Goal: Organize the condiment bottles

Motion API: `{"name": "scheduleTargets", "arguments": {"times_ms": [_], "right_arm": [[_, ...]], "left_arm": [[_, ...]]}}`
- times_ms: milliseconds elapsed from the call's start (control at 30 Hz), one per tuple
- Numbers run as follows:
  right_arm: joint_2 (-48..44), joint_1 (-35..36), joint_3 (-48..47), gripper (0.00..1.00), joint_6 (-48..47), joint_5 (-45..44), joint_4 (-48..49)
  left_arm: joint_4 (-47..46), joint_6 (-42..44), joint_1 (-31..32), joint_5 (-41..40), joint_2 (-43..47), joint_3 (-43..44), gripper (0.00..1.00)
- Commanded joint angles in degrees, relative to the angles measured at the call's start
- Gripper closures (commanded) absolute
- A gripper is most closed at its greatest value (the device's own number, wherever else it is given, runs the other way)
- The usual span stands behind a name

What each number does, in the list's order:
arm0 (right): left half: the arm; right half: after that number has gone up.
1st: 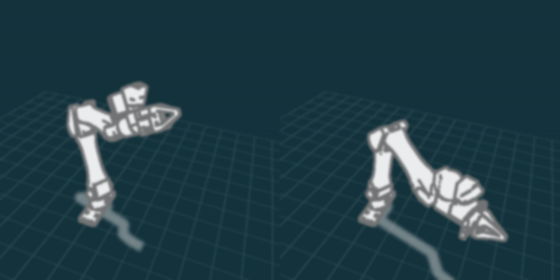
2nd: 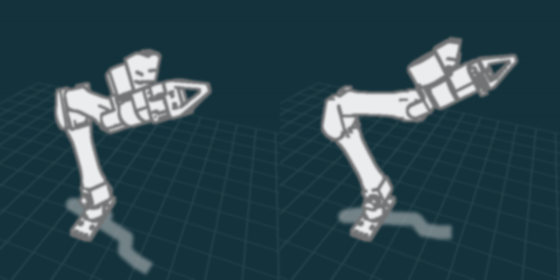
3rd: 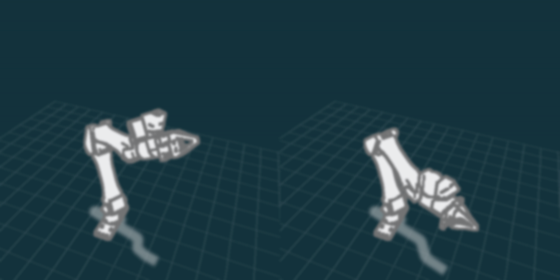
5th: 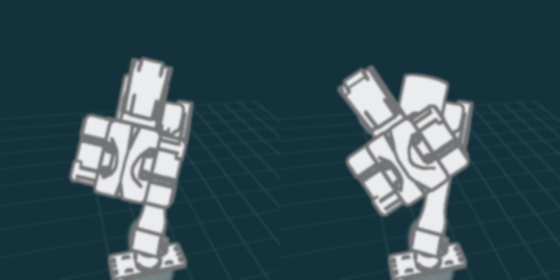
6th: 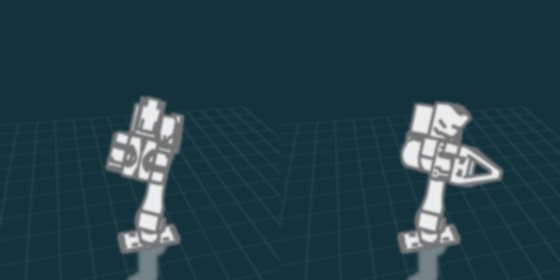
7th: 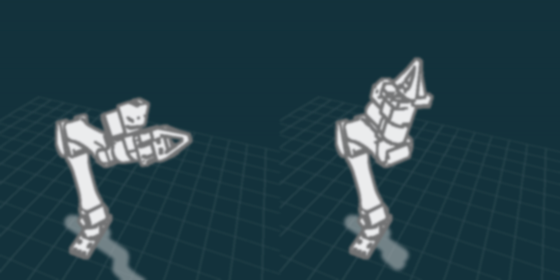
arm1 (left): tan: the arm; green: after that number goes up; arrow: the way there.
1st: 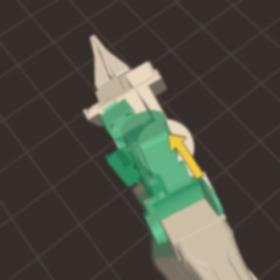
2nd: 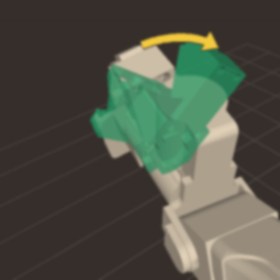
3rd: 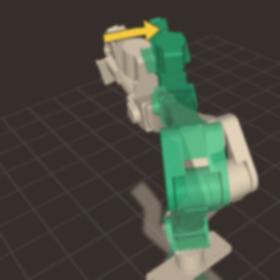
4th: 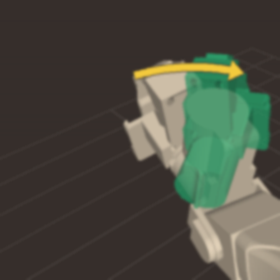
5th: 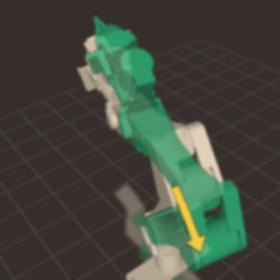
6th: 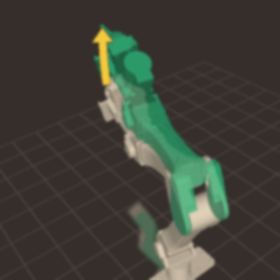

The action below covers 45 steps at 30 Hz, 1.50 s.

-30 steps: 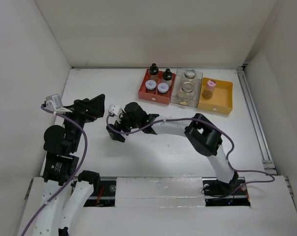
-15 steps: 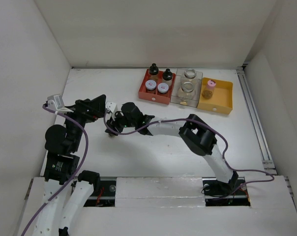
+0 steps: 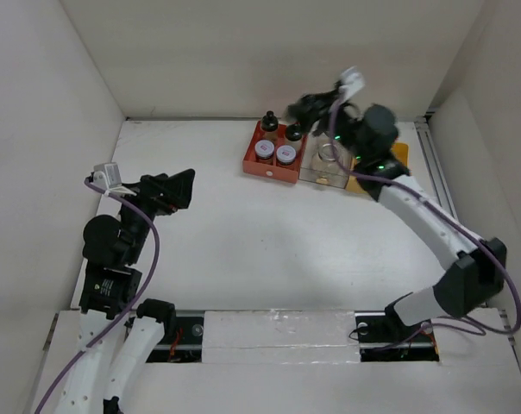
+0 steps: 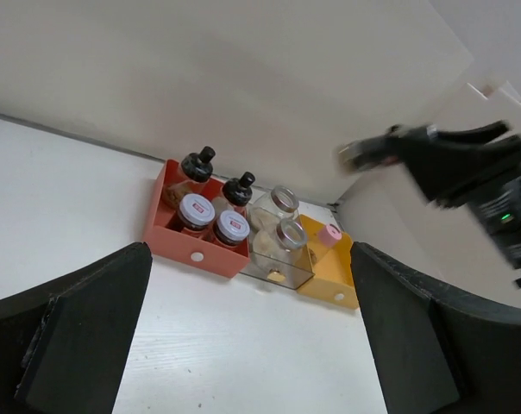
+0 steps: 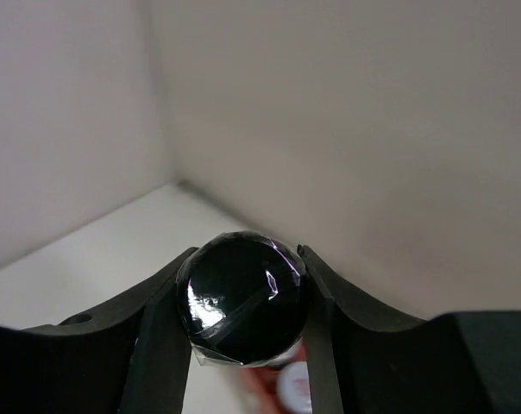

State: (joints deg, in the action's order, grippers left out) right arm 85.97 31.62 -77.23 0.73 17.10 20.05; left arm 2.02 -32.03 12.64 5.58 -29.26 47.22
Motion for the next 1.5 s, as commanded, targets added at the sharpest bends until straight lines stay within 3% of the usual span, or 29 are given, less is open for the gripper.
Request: {"name": "scheduleTargets", "arguments": {"times_ms": [0,33,167,433,933,1467], "right_arm": [[-5.53,-8.30,2.00,0.54,0.50,-9.17,-3.43],[-6.08,-12.59,2.00,0.54,0.50,-16.15,-6.66],[-5.56,-22.26,2.00,0.54,2.16,-28.23,-13.81],[5.59,-35.65,2.53,0.56,7.43,-30.47,-15.66],[24.23,-38.47,-3.09,0.54,8.14,-28.70,-15.13],[27.14,-38.47,-1.96,0.42,9.90,-27.65,-15.13]], "left_arm": [[-4.04,-0.22,-0.25,3.28,-1.32,-0.82,0.04],[-4.65,-0.22,-0.25,4.16,-1.33,-0.82,0.04],[-5.18,-0.22,-0.25,5.31,-2.39,-0.82,0.04],[-5.19,-0.22,-0.25,5.31,-3.44,-0.82,0.04],[-5.19,-0.22,-0.25,5.84,-6.95,-0.82,0.04],[-5.19,-0.22,-0.25,5.84,-7.48,-0.82,0.04]]}}
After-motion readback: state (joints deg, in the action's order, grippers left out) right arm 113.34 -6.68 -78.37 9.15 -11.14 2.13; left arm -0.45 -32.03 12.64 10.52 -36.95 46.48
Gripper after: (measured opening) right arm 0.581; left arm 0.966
